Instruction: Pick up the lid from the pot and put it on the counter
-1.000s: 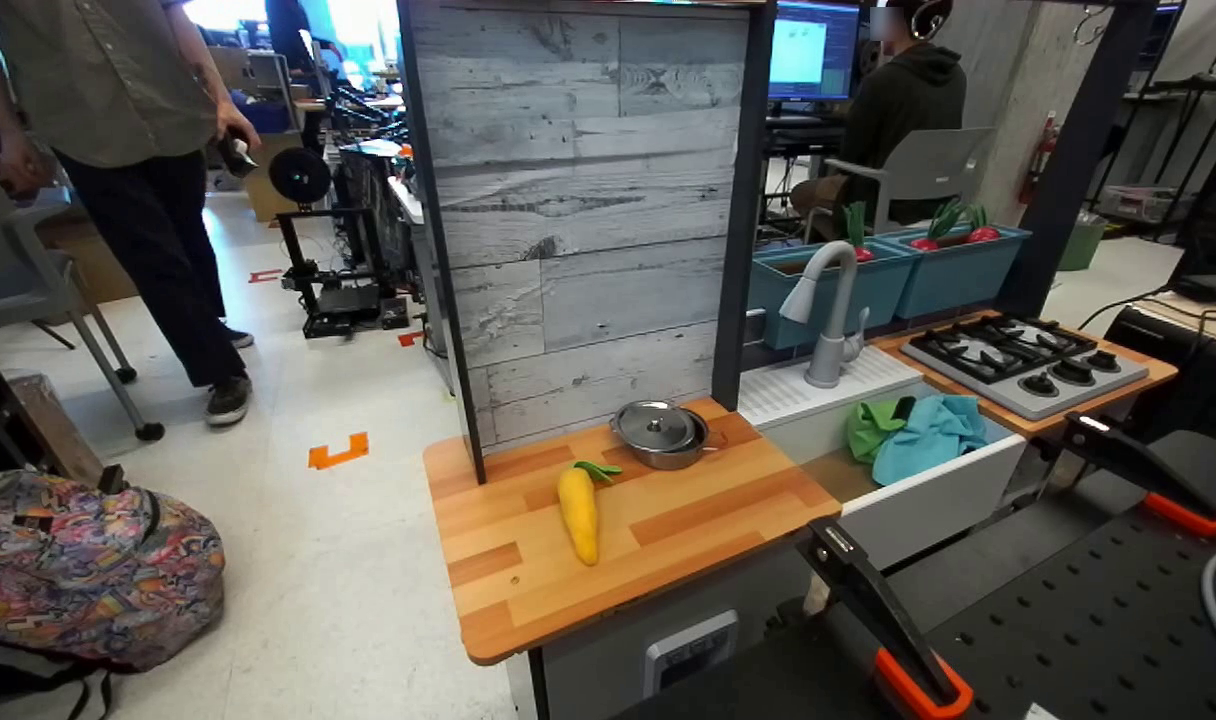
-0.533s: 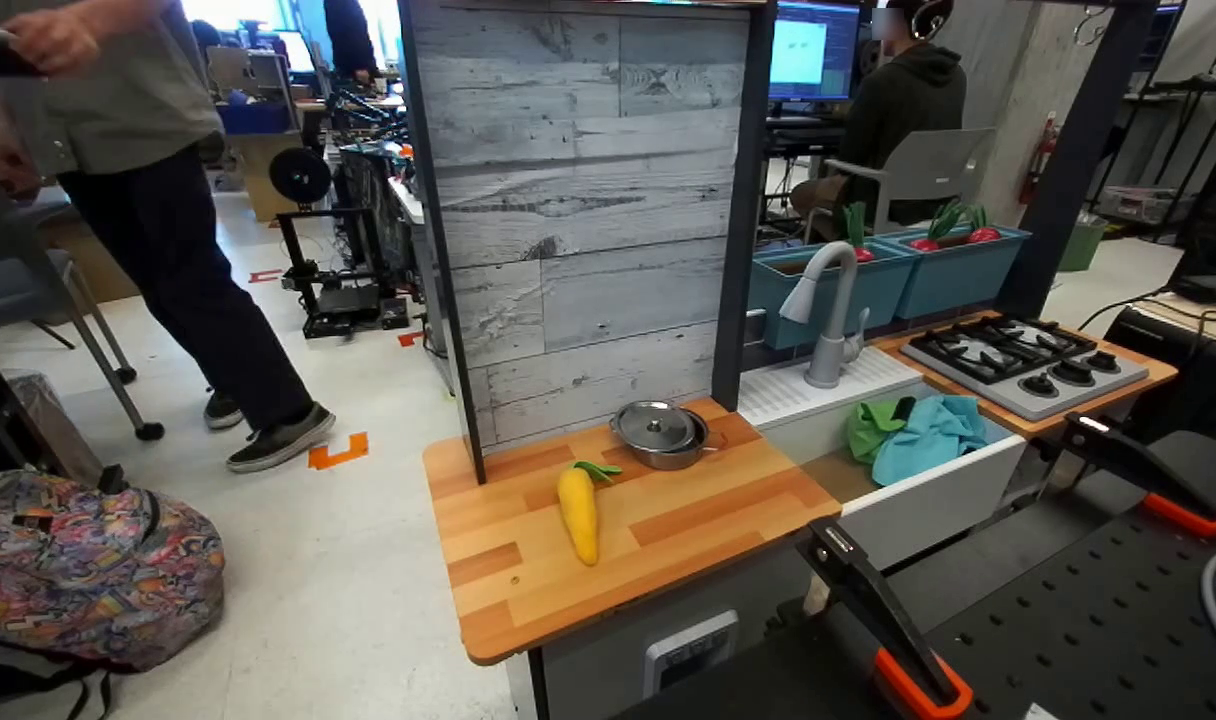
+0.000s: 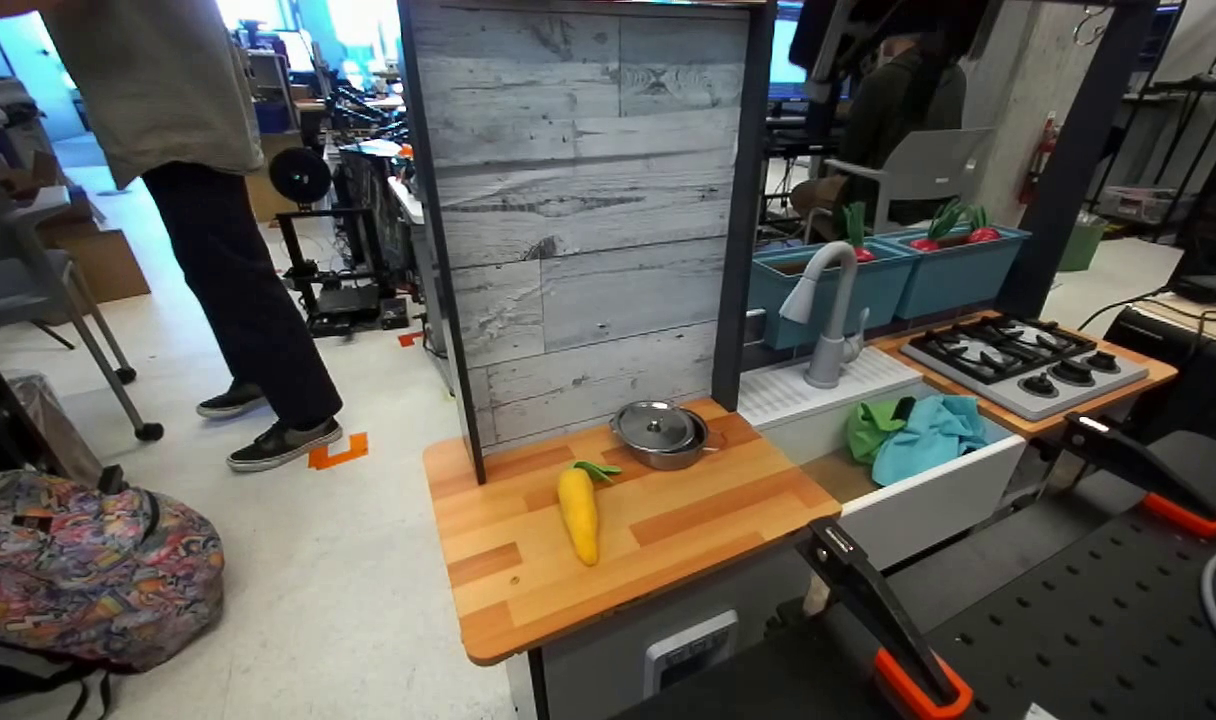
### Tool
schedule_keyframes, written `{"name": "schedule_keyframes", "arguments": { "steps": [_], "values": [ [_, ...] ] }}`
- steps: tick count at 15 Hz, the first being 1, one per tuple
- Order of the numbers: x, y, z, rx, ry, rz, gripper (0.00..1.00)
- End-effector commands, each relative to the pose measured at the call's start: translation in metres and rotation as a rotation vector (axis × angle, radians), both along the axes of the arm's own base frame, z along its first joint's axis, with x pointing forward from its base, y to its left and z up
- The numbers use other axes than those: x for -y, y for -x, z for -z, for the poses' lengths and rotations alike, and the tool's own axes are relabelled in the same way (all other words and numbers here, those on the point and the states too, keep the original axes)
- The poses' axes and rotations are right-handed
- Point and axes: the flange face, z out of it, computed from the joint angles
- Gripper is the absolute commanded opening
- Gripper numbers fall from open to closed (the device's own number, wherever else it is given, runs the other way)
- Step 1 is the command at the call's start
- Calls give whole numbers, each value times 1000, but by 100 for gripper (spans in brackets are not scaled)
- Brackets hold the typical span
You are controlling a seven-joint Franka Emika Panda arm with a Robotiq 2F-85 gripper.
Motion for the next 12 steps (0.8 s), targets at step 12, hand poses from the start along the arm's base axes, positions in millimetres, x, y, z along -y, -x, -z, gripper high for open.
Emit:
{"name": "schedule_keyframes", "arguments": {
  "steps": [12],
  "values": [
    [-76,-101,139,-171,-86,-245,100]
  ]
}}
